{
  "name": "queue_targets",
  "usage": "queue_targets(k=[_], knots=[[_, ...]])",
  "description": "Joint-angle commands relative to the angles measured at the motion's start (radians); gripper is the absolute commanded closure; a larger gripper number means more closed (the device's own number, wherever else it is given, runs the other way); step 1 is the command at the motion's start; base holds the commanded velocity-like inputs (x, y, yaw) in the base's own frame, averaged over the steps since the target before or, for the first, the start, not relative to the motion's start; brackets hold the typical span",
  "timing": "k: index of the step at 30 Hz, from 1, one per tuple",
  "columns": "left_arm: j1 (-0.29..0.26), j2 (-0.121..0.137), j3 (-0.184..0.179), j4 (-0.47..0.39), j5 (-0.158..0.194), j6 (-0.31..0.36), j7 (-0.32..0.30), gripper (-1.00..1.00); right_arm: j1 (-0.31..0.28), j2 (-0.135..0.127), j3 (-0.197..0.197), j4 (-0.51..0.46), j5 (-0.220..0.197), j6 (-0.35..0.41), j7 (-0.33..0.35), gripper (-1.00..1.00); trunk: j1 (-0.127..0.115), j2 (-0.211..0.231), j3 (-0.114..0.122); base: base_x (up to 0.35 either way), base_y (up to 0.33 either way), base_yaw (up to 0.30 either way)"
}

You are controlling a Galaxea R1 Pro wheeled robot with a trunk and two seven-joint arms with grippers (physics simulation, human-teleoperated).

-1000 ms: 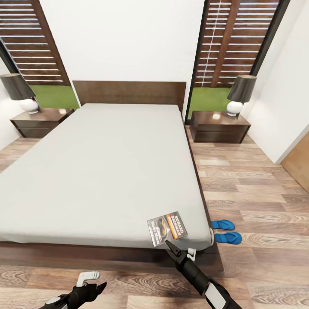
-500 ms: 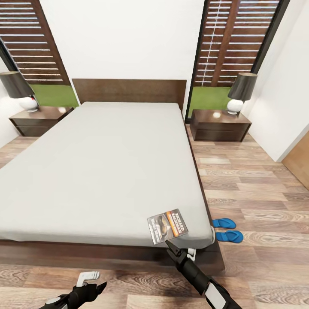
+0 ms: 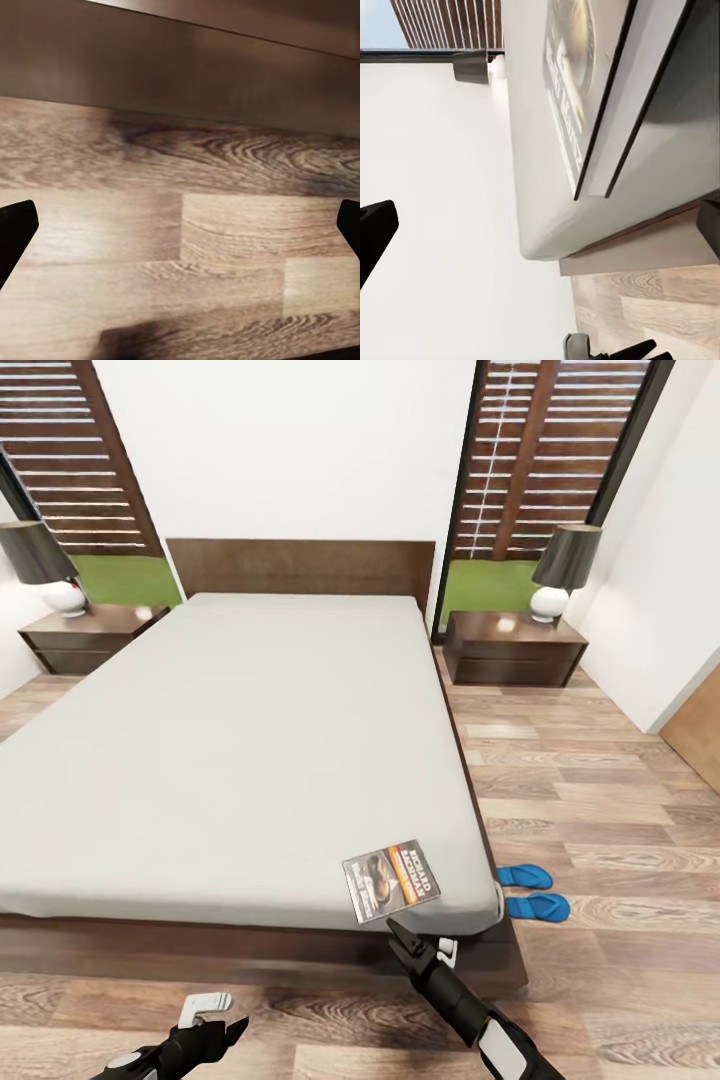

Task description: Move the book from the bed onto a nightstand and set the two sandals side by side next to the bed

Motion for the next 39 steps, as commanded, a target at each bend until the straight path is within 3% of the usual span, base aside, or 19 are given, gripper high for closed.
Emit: queue_targets(k=[1, 18, 22, 39], knots=[[-0.001, 0.0, 0.001, 0.001, 0.007, 0.0, -0.006, -1.0, 0.0, 0.0, -0.002, 0.0, -0.006, 0.01, 0.003, -1.0, 0.004, -0.008, -0.004, 0.0, 0.0, 0.0], [-0.001, 0.0, 0.0, 0.001, 0.005, 0.0, -0.007, -1.0, 0.0, 0.0, -0.001, 0.0, -0.006, 0.01, 0.003, -1.0, 0.011, -0.022, -0.01, 0.0, 0.0, 0.0], [-0.001, 0.0, 0.0, 0.001, 0.005, 0.0, -0.007, -1.0, 0.0, 0.0, -0.001, 0.0, -0.006, 0.01, 0.003, -1.0, 0.027, -0.05, -0.023, 0.0, 0.0, 0.0], [-0.001, 0.0, 0.0, 0.001, 0.005, 0.0, -0.007, -1.0, 0.0, 0.0, 0.002, 0.0, -0.006, 0.01, 0.003, -1.0, 0.027, -0.05, -0.023, 0.05, 0.046, 0.0]])
